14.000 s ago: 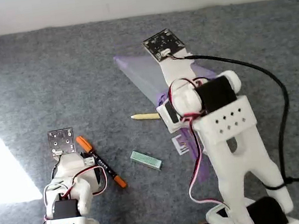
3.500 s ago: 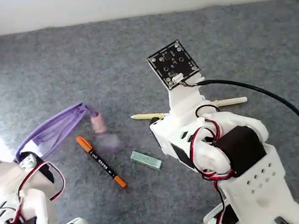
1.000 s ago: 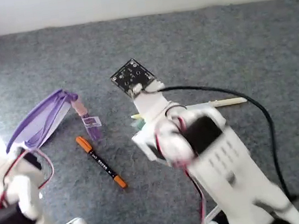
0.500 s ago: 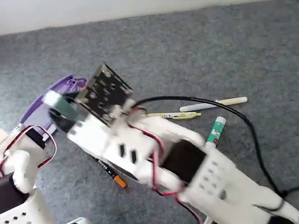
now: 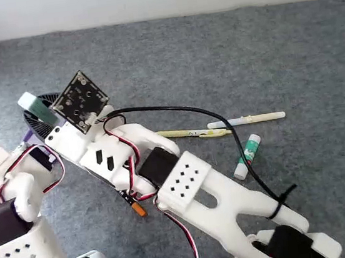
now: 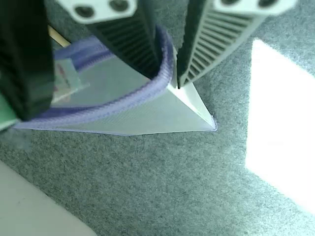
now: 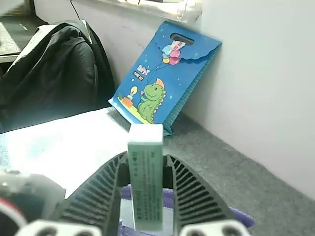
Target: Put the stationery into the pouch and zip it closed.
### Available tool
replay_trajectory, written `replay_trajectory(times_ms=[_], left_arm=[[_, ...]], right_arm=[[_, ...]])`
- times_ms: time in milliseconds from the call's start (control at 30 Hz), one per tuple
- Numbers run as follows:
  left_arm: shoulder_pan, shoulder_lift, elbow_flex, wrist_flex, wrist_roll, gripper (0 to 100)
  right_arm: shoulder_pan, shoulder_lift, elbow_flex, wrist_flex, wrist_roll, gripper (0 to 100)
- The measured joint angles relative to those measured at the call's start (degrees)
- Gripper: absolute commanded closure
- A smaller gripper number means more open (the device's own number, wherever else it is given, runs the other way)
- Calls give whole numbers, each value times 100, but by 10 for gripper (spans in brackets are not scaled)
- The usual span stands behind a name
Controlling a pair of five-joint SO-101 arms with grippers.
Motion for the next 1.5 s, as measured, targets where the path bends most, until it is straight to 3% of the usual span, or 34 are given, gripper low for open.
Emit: replay_trajectory(times_ms=[100,300,500,700,1133,1500], left_arm=[[0,9,0,0,185,988],[9,26,0,0,334,988],[9,26,0,0,334,988],[9,35,-9,0,334,988],[9,35,-9,0,334,988],[-9,79,-9,-53,334,988]], right_arm=[[0,105,0,26,-185,953],[-18,149,0,809,-396,788],[-18,149,-9,1064,-545,840],[-18,-18,-9,1073,-545,988],[132,-79,-9,1451,-545,991],[132,826,-422,554,-545,970]])
